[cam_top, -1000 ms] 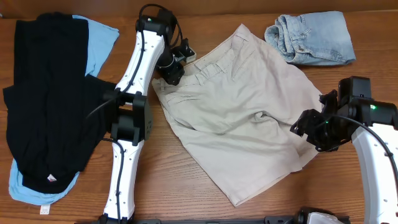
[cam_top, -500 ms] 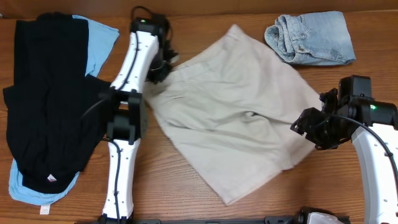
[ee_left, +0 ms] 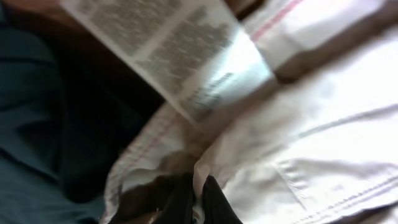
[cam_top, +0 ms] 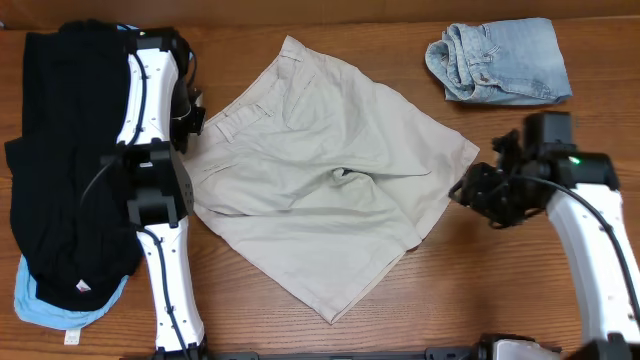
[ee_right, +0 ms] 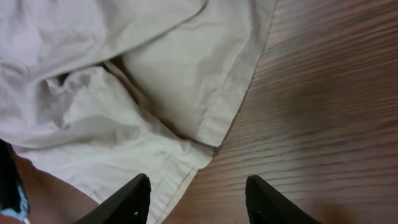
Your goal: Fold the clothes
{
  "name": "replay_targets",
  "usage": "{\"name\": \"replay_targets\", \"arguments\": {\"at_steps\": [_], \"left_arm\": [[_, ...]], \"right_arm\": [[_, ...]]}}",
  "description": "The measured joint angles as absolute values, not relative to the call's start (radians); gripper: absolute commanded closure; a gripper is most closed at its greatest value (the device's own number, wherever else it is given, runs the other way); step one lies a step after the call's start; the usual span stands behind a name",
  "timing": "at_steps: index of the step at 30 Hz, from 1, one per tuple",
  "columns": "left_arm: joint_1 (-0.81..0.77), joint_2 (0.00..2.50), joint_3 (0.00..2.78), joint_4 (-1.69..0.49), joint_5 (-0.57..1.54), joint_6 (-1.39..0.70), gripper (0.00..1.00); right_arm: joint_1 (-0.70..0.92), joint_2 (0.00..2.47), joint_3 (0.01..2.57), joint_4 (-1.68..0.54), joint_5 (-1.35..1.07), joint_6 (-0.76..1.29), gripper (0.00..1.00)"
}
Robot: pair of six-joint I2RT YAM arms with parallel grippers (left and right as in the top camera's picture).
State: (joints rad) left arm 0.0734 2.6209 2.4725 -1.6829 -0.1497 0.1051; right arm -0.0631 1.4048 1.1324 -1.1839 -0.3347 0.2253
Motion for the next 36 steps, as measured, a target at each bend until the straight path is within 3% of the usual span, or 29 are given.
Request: {"name": "replay_targets", "arguments": {"at_steps": [5, 15, 21, 25, 36], "left_arm": [[0.065, 2.621, 2.473, -1.686, -0.115, 0.102, 0.96], [0.065, 2.621, 2.473, -1.680, -0.095, 0.102, 0.96], [0.065, 2.621, 2.473, -1.679, -0.089, 0.103, 0.96], [0.065, 2.621, 2.473, -1.679, -0.089, 0.102, 0.96], [0.065, 2.621, 2.473, -1.688, -0.073, 0.102, 0.96]], "right_arm": [[0.040, 1.493, 1.081, -1.148, -0.337, 0.266, 0.47], [0.204, 1.503, 0.799, -0.819, -0.376, 0.390, 0.48], [0.205, 1.503, 0.726, -0.663, -0.347, 0.442, 0.65], [0.205, 1.503, 0.704, -0.645, -0.324, 0.471, 0.96], [0.114, 1.501, 0.693, -0.722, -0.272, 0.519, 0.96]]}}
